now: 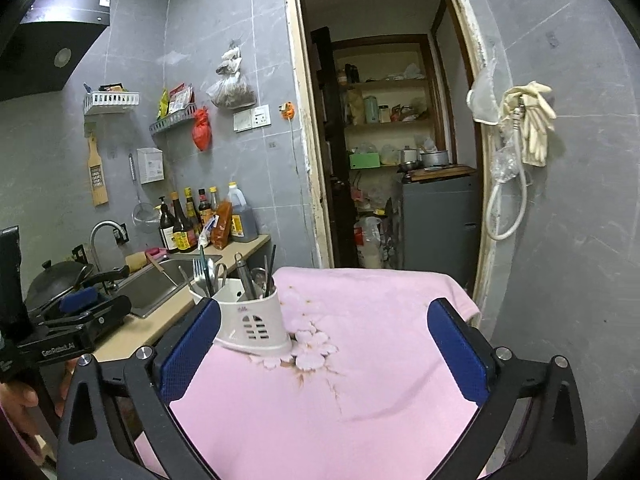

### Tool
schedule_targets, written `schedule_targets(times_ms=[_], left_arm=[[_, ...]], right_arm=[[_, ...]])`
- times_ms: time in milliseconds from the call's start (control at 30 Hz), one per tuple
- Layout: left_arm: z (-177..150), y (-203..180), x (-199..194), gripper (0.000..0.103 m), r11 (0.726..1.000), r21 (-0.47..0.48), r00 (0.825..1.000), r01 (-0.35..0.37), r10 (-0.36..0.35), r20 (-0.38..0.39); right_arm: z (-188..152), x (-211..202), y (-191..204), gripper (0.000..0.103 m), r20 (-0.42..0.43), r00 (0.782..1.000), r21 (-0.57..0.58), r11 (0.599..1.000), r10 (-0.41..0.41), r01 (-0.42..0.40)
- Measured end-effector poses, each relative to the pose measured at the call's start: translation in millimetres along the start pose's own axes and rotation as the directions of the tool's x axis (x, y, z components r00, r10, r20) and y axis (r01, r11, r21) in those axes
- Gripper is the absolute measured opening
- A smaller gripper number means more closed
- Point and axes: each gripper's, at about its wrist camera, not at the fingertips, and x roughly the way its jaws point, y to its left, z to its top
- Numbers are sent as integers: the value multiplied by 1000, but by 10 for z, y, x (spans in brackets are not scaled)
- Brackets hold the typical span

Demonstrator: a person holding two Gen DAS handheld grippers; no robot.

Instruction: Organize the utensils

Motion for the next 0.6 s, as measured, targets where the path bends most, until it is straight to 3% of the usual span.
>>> schedule_targets(times_ms=[333,600], left_arm=[[-330,-164,-483,102,1000,10,1000,10,-10,-13],[-459,-173,-649,102,1000,-2,1000,8,-8,-25]], right_arm=[[-278,-486,-74,101,-29,999,-6,999,-37,37],[-372,-551,-75,101,-50,998,5,999,-41,42]])
